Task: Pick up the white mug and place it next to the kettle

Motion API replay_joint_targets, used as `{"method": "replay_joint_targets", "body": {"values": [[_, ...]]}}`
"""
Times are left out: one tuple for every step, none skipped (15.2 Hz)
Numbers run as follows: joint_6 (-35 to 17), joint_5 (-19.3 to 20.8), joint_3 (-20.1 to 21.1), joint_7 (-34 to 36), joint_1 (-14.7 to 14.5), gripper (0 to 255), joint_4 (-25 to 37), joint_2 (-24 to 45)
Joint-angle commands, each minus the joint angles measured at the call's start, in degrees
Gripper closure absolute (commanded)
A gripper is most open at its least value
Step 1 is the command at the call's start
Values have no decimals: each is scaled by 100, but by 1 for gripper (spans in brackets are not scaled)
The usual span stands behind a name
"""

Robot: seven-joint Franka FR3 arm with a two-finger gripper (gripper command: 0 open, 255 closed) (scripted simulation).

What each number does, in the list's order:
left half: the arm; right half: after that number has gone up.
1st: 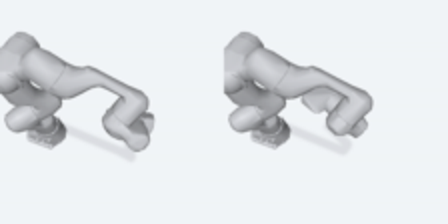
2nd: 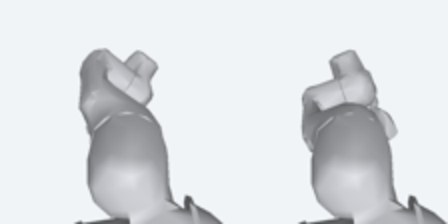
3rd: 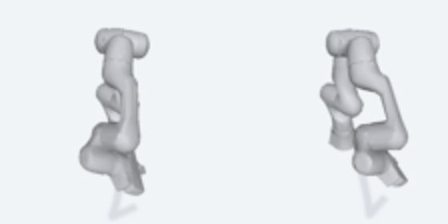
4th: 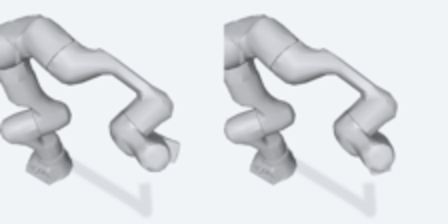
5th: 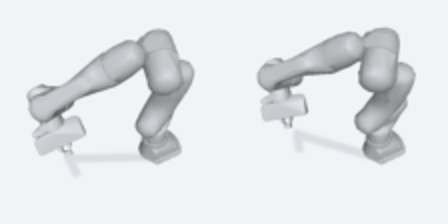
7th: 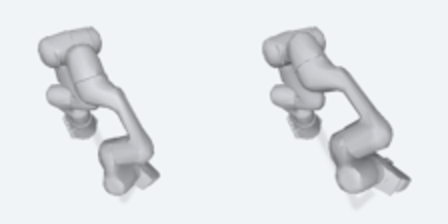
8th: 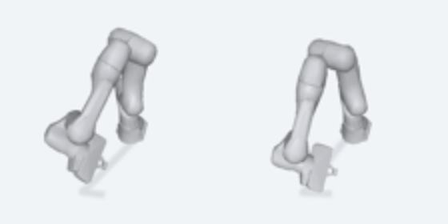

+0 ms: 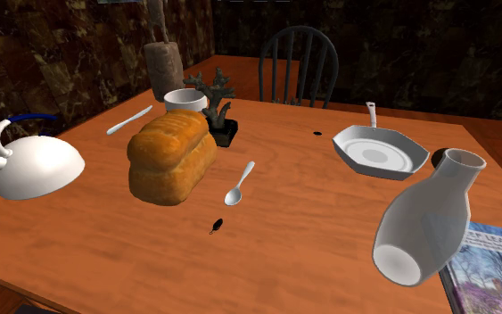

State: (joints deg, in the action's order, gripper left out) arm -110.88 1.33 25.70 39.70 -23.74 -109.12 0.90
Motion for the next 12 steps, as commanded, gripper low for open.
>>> {"method": "replay_joint_targets", "body": {"values": [[56, 127, 139, 338, -150, 255, 273, 248], [89, 192, 189, 472, -217, 255, 411, 371], [15, 200, 186, 478, -221, 255, 349, 385], [-59, 209, 184, 485, -223, 255, 288, 400], [-133, 219, 183, 493, -224, 255, 229, 416], [-206, 229, 183, 501, -225, 255, 171, 433], [-279, 241, 182, 510, -227, 255, 114, 452], [-352, 253, 181, 519, -229, 255, 59, 472], [-424, 266, 180, 529, -231, 255, 5, 494], [-497, 280, 178, 539, -233, 255, -47, 516], [-569, 295, 177, 550, -235, 255, -98, 540], [-640, 310, 175, 561, -237, 255, -148, 566]]}}
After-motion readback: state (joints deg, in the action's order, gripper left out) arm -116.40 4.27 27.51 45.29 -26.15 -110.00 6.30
